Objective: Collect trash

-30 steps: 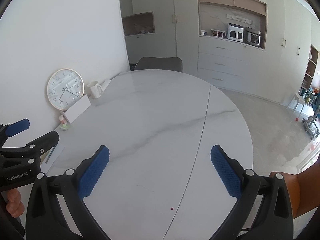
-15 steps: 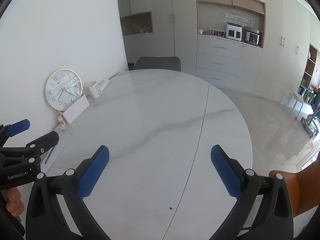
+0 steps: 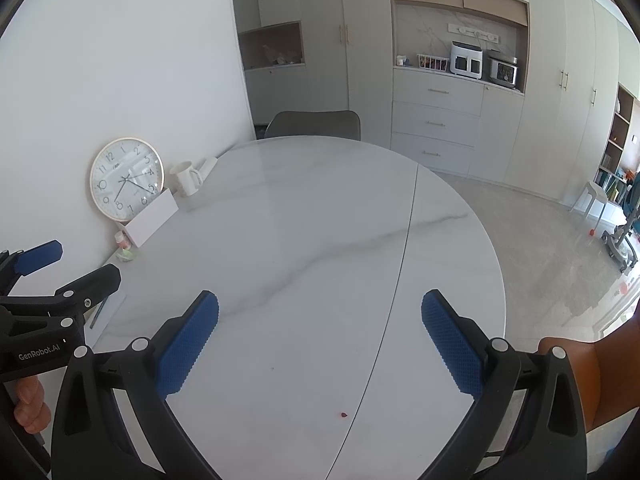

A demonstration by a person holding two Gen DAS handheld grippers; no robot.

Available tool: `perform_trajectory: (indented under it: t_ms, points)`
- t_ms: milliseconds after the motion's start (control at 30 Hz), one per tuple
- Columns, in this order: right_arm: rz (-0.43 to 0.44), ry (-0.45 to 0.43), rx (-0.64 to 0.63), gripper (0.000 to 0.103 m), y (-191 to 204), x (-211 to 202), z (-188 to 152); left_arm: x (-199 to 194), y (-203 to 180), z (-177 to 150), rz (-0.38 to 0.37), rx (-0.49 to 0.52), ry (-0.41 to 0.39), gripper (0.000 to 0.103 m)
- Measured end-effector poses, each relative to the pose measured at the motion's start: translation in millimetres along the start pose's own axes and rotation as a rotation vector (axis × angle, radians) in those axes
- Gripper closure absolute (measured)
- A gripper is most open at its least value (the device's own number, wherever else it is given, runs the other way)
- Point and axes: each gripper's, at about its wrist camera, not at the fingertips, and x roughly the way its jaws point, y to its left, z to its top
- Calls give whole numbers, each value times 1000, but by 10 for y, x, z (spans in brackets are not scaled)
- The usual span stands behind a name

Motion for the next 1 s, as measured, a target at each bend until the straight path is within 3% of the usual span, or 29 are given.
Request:
perform_trajectory:
  t_ms: [1000]
  points:
    - [-3, 4, -2, 2, 5, -13, -4, 4, 17, 6, -6, 1, 6, 7]
